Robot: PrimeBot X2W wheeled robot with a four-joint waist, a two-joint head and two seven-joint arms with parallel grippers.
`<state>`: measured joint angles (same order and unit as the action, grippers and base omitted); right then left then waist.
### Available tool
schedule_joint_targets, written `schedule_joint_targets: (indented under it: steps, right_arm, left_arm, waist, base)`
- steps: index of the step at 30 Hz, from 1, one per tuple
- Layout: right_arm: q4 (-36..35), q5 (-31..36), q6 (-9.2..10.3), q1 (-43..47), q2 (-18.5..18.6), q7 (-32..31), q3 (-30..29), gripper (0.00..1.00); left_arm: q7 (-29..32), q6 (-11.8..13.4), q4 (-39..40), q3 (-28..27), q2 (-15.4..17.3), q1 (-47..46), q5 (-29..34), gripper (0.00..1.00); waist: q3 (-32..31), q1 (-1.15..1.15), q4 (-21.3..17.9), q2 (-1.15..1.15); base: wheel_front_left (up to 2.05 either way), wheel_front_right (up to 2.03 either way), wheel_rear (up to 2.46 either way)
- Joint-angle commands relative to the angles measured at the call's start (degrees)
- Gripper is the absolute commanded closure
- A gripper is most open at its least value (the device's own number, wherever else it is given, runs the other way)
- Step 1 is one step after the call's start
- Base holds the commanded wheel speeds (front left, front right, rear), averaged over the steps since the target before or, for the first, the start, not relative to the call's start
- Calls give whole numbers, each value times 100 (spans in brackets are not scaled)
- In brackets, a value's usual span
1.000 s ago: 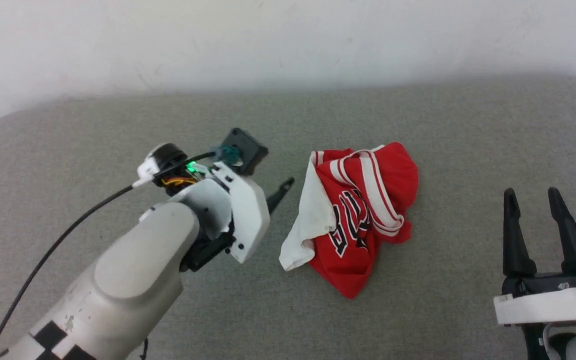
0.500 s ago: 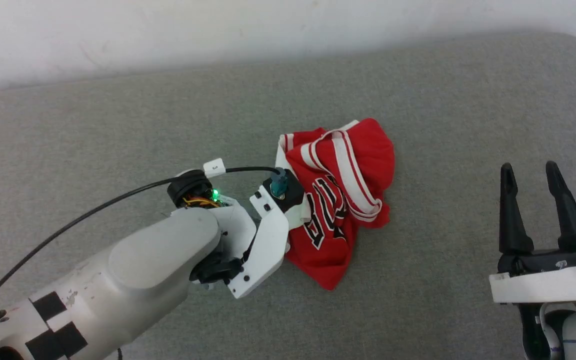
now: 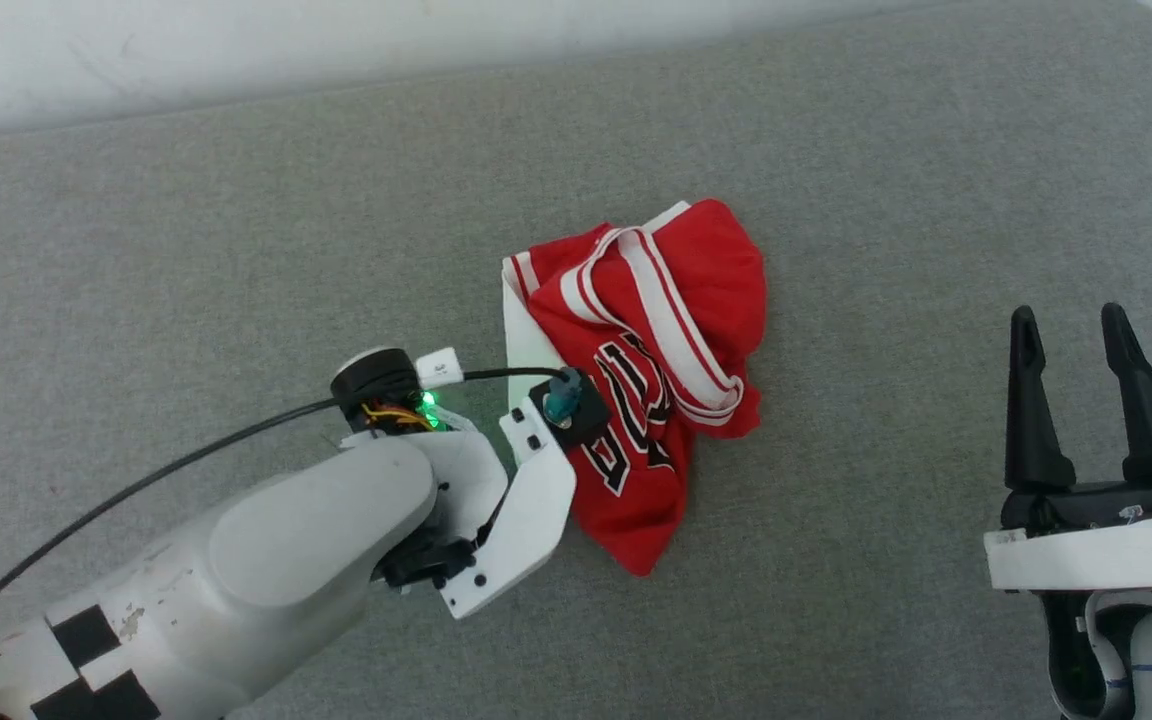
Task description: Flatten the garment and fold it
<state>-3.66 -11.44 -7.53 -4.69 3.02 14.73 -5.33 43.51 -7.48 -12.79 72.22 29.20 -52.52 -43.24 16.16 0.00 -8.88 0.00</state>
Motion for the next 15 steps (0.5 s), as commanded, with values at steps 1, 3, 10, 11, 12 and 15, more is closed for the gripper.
schedule_joint_targets:
  steps: [1, 3, 10, 11, 12, 15]
  right_arm:
    - [-2, -23, 4, -52, -14, 27, -4, 0]
    - [14, -18, 4, -15, -14, 27, -30, 0]
    - [32, 16, 4, 208, -14, 27, -88, 0]
    - [31, 24, 4, 234, -14, 27, -89, 0]
    - [25, 30, 4, 257, -14, 27, -97, 0]
    - [11, 53, 4, 289, -14, 27, -97, 0]
  left_arm:
    - [-68, -1, -118, 113, 46, 126, -1, 100]
    - [-598, -1, -114, 113, 120, 68, -126, 100]
    - [-2263, 107, -234, -346, 801, 305, -451, 100]
    - [-2413, 186, -229, -444, 923, 406, -525, 100]
    - [-2561, 277, -217, -543, 1044, 508, -594, 100]
    - [-2947, 600, -264, -778, 1418, 833, -730, 100]
  waist:
    - [-88, 0, 83, 0]
    - [-202, 0, 182, 0]
    - [-618, 0, 535, 0]
    - [-652, 0, 582, 0]
    - [-673, 0, 631, 0]
    - [-699, 0, 733, 0]
  base:
    - [0, 0, 0]
    - [0, 0, 0]
    - [0, 0, 0]
    - [0, 0, 0]
    - [0, 0, 0]
    - [0, 0, 0]
